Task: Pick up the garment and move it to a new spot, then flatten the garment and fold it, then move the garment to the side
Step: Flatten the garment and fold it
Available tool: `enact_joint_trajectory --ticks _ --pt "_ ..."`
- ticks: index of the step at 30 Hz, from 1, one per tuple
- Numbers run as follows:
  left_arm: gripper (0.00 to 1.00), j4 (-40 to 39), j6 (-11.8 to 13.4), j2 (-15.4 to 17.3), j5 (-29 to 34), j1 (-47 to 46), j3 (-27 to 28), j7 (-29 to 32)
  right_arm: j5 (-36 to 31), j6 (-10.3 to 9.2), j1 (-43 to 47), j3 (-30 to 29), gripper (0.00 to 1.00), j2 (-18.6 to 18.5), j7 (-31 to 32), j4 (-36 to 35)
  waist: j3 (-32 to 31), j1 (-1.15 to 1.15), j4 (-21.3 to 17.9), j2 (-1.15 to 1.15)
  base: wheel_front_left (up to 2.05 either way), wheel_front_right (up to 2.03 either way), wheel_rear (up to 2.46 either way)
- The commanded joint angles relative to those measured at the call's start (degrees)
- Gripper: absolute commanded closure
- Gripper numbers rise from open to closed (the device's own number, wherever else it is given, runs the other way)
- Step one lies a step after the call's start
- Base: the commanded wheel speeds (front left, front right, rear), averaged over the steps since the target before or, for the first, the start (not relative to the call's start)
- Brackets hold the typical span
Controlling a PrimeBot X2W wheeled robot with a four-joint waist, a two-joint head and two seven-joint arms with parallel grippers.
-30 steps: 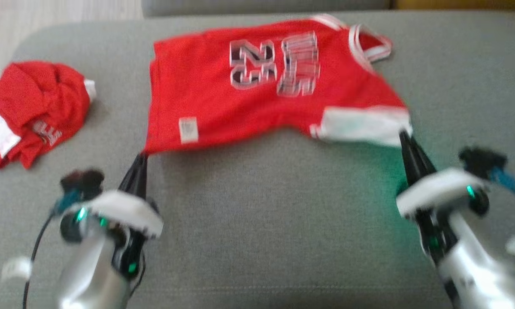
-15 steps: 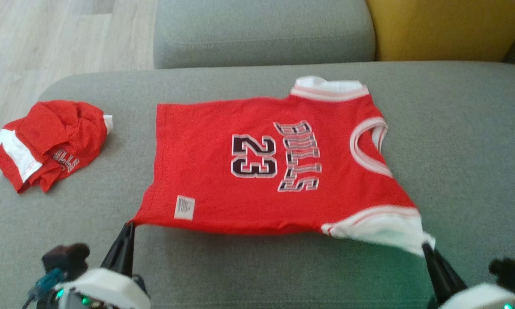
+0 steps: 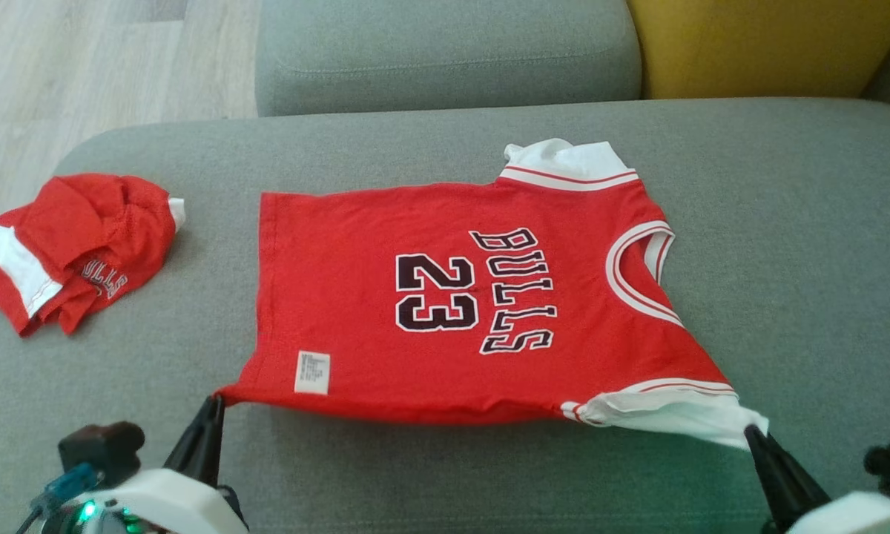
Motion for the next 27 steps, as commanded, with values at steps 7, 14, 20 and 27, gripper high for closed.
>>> enact_joint_trajectory --ticks 7,14,20,27 --pt "1.0 0.7 -1.4 1.9 -1.2 -9.0 0.2 6.3 -2.0 -0.04 -14.6 2.8 1.0 -2.5 0.7 3.7 2.6 0.0 0.6 0.0 0.0 0.0 0.0" --pt "1.0 8.0 -3.7 1.0 -3.6 -18.5 0.1 8.8 -0.9 -0.04 -27.0 5.9 1.0 -7.0 -2.3 16.7 6.0 0.0 1.7 0.0 0.0 0.0 0.0" --pt "1.0 15.6 -5.8 -0.2 -5.5 -24.9 0.1 9.1 0.5 -0.04 -34.3 9.4 1.0 -9.7 -7.6 25.4 9.0 0.0 2.2 0.0 0.0 0.0 0.0" --pt "1.0 24.3 -9.3 -1.5 -5.8 -29.5 -0.2 4.4 2.2 -0.04 -40.2 12.9 1.0 -11.6 -13.5 33.5 12.1 0.0 1.9 0.0 0.0 0.0 0.0"
